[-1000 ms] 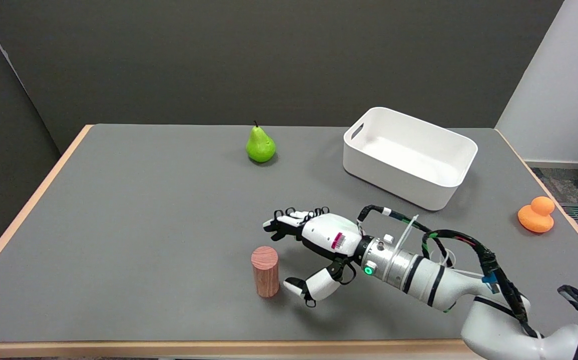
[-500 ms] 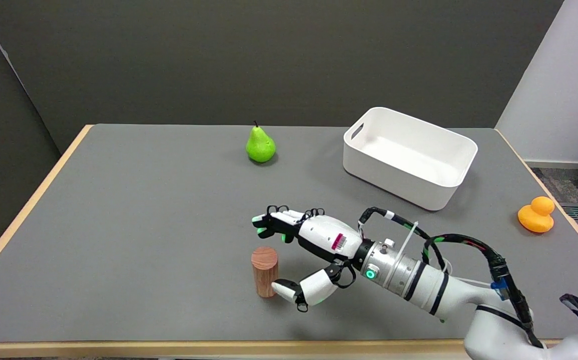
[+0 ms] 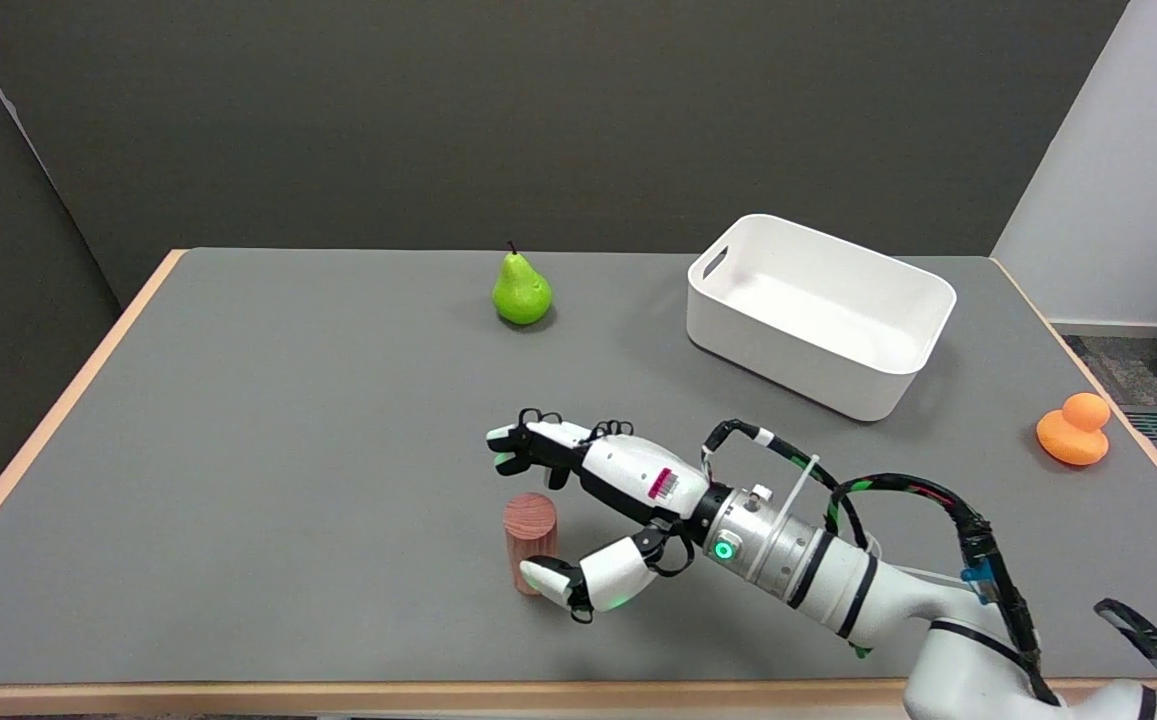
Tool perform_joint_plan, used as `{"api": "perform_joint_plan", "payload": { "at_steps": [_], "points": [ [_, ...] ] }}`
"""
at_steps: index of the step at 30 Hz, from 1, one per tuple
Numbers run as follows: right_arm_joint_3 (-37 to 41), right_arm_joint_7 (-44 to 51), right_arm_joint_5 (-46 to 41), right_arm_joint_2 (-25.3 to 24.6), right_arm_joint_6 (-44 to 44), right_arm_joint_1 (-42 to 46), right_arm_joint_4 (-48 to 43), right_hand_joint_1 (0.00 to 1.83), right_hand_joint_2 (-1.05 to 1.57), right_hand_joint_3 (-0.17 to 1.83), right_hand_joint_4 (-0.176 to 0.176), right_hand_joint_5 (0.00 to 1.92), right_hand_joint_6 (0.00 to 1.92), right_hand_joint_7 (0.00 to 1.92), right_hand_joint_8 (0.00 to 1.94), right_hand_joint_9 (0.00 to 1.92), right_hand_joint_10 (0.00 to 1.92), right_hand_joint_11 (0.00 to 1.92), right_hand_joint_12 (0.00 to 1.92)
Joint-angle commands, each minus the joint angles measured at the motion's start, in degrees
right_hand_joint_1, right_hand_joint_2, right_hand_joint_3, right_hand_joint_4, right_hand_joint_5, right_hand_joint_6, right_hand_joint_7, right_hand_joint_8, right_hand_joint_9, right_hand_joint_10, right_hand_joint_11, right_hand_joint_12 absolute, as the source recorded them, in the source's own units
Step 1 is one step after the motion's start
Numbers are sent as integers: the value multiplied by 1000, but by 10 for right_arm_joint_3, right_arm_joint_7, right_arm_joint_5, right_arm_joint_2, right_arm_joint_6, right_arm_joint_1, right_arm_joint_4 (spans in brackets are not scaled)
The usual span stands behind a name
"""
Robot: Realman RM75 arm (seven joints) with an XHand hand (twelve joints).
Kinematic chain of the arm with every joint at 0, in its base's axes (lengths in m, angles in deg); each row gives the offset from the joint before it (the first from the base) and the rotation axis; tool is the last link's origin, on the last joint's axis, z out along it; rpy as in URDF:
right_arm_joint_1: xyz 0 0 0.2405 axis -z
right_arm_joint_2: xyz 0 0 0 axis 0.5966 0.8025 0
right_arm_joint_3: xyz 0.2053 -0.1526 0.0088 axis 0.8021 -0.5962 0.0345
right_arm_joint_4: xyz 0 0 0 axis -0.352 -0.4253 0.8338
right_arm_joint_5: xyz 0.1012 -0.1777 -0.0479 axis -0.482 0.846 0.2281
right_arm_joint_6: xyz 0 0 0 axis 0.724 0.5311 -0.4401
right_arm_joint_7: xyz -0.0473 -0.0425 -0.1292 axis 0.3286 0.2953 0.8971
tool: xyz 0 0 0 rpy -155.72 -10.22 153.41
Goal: Pick up the wooden cylinder.
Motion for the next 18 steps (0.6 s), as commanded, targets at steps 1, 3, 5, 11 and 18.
{"api": "perform_joint_plan", "payload": {
  "at_steps": [1,3,5,11,18],
  "points": [
    [-24,-5,-35,-34,-1,-38,47,743,601,913,-176,147,450,258,460,156,770,269,1494],
    [-24,-5,-39,-34,-1,-39,50,743,601,913,-176,149,451,260,459,157,770,269,1495],
    [-24,-5,-39,-34,-1,-40,54,743,601,914,-176,151,451,261,459,158,771,269,1495],
    [-25,-1,-38,-42,2,-41,60,737,617,886,-176,165,433,274,435,155,780,274,1484],
    [-25,-1,-35,-42,-1,-42,66,836,659,903,-176,262,562,397,529,260,881,144,1305]
  ]
}}
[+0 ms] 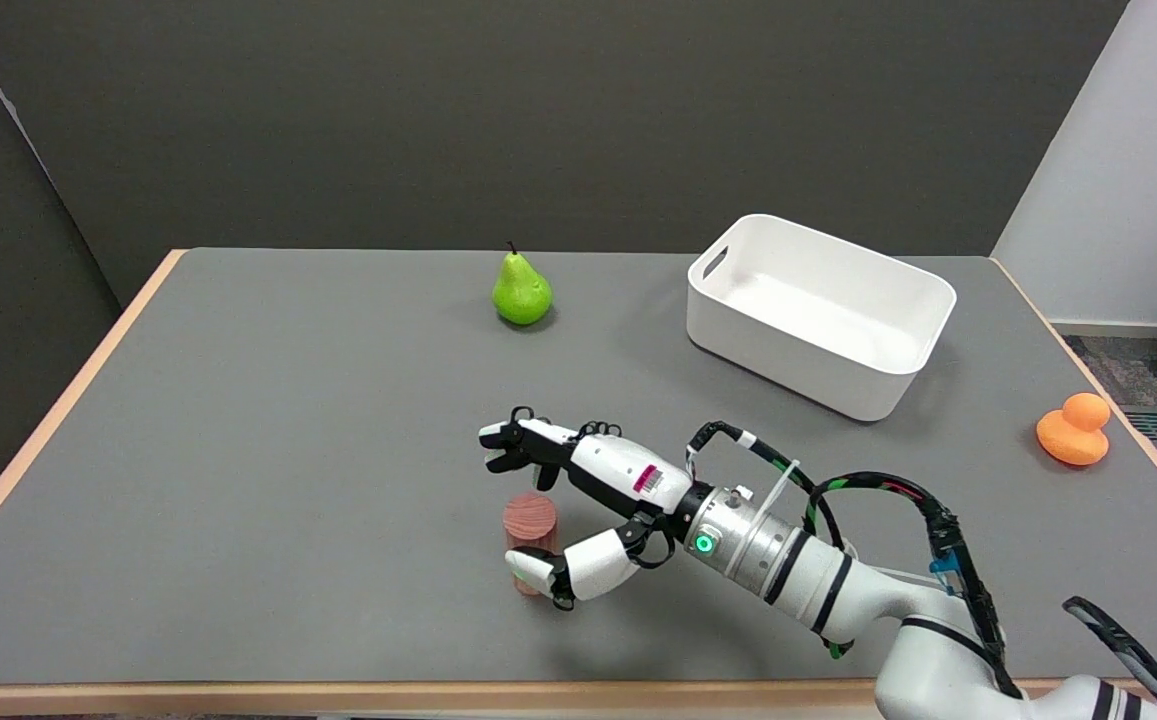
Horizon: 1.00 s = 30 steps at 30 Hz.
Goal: Pick up the wooden cylinder.
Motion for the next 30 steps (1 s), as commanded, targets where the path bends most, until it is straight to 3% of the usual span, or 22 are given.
{"api": "perform_joint_plan", "payload": {
  "at_steps": [1,14,27,30],
  "points": [
    [-6,1,-7,-14,-1,-11,25,836,659,902,-176,263,569,397,530,260,881,135,1291],
    [-7,3,-7,-14,-1,-11,36,871,657,926,-176,300,686,370,532,268,859,44,1206],
    [-9,3,-7,-14,-1,-11,44,889,701,899,-176,382,901,447,576,325,949,148,1287],
    [-9,3,-7,-14,-1,-11,46,887,707,893,-176,440,1030,510,647,381,1028,229,1372]
  ]
}}
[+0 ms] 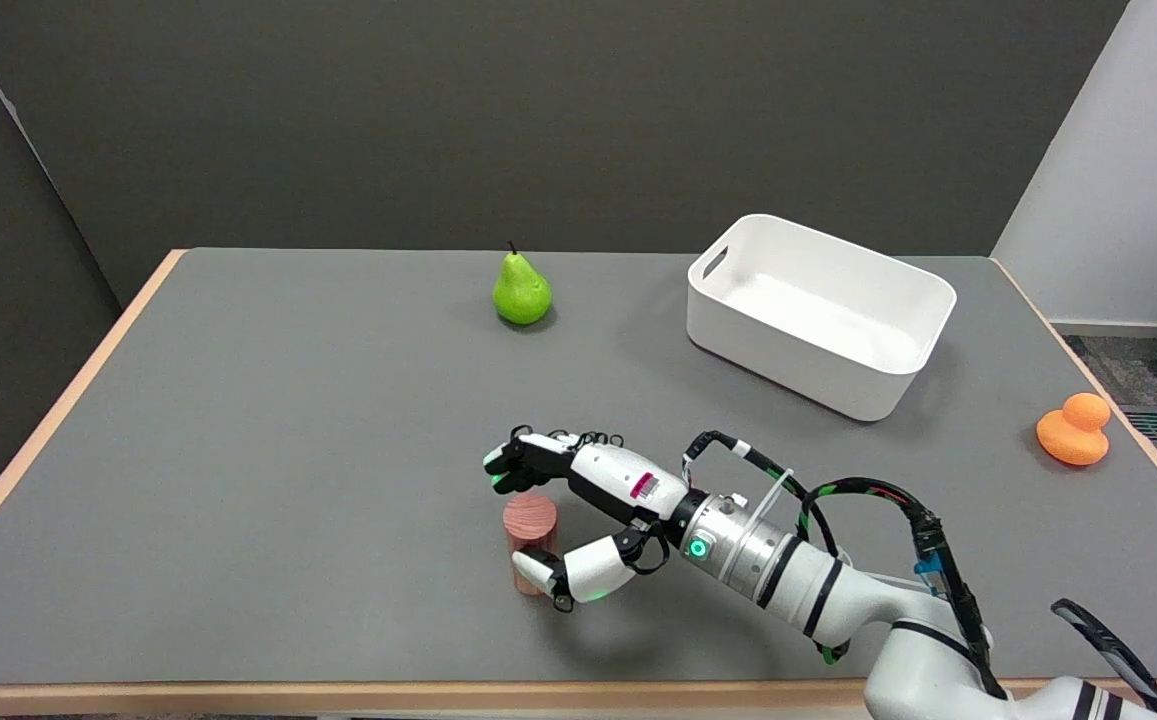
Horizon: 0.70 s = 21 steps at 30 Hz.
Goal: Pick up the wooden cylinder.
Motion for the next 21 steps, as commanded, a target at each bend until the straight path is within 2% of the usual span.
{"api": "perform_joint_plan", "payload": {
  "at_steps": [1,21],
  "points": [
    [-2,1,-1,-1,-1,-1,12,886,708,891,-176,454,1061,524,669,394,1045,245,1393],
    [-2,1,-1,-1,-1,-2,17,911,757,834,-176,535,1223,665,913,516,1194,415,1606]
  ]
}}
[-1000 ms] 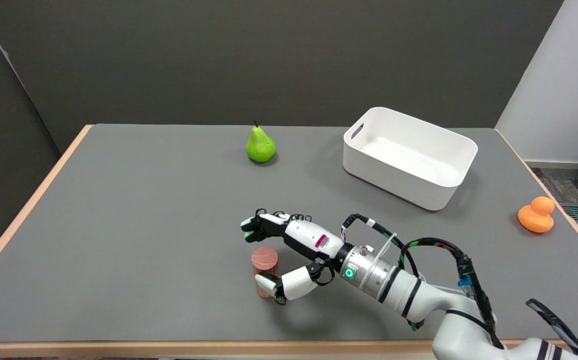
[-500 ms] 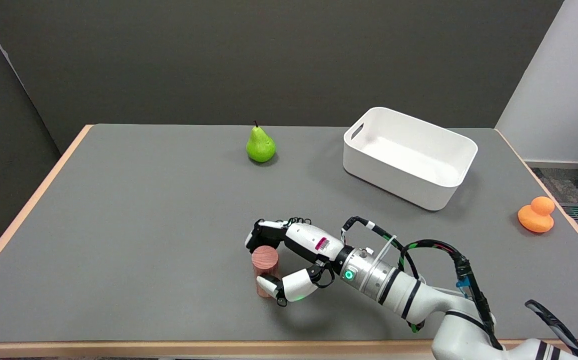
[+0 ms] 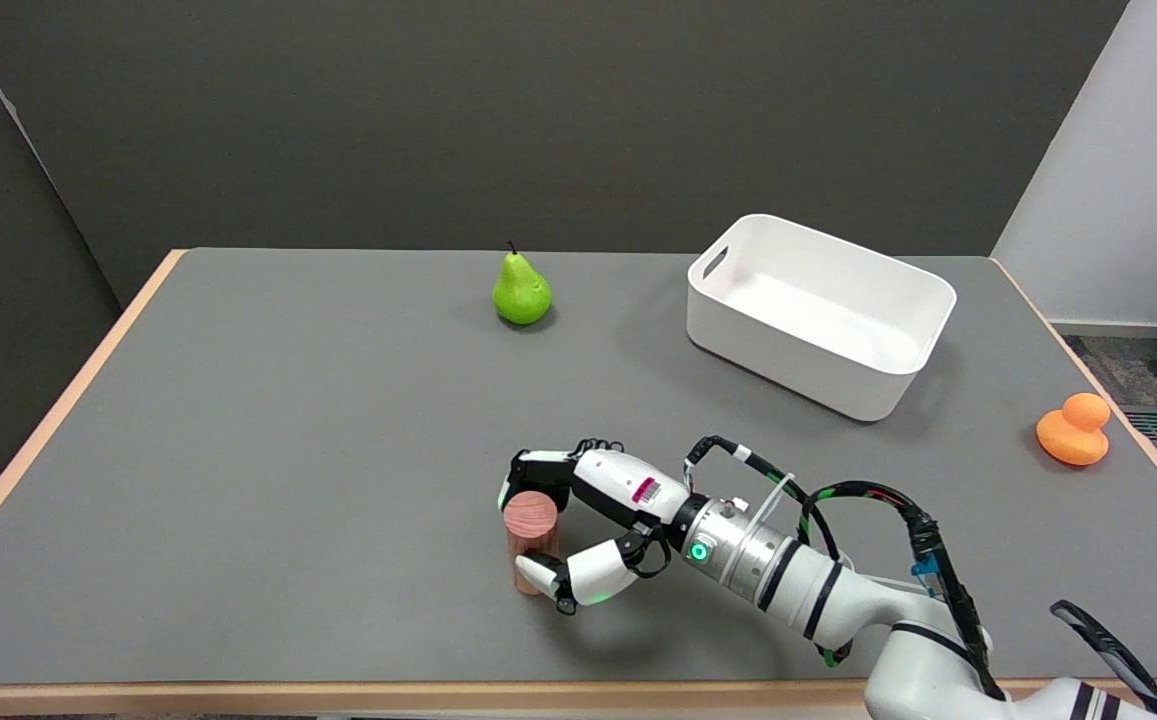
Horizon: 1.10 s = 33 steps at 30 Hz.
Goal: Pick up the wooden cylinder.
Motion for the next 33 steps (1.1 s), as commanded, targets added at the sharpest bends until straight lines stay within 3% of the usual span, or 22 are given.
{"api": "perform_joint_plan", "payload": {
  "at_steps": [1,2,15,29,32,33],
  "points": [
    [0,1,0,0,0,-1,4,979,971,565,-175,592,1401,678,927,524,1202,416,1624],
    [0,1,0,0,0,-1,4,1033,1142,351,-174,639,1543,690,939,531,1210,417,1639],
    [-1,1,0,-1,0,-1,4,1017,1073,455,-121,685,1524,752,1010,614,1277,498,1685],
    [41,57,14,1,1,-4,-50,1015,1051,493,-111,694,1525,755,1058,638,1324,527,1692],
    [62,78,14,1,1,-6,-64,1164,1126,256,-57,667,1601,826,1220,691,1320,582,1726],
    [69,83,14,1,1,-7,-67,1165,1116,278,-57,665,1602,829,1220,695,1328,587,1732]
  ]
}}
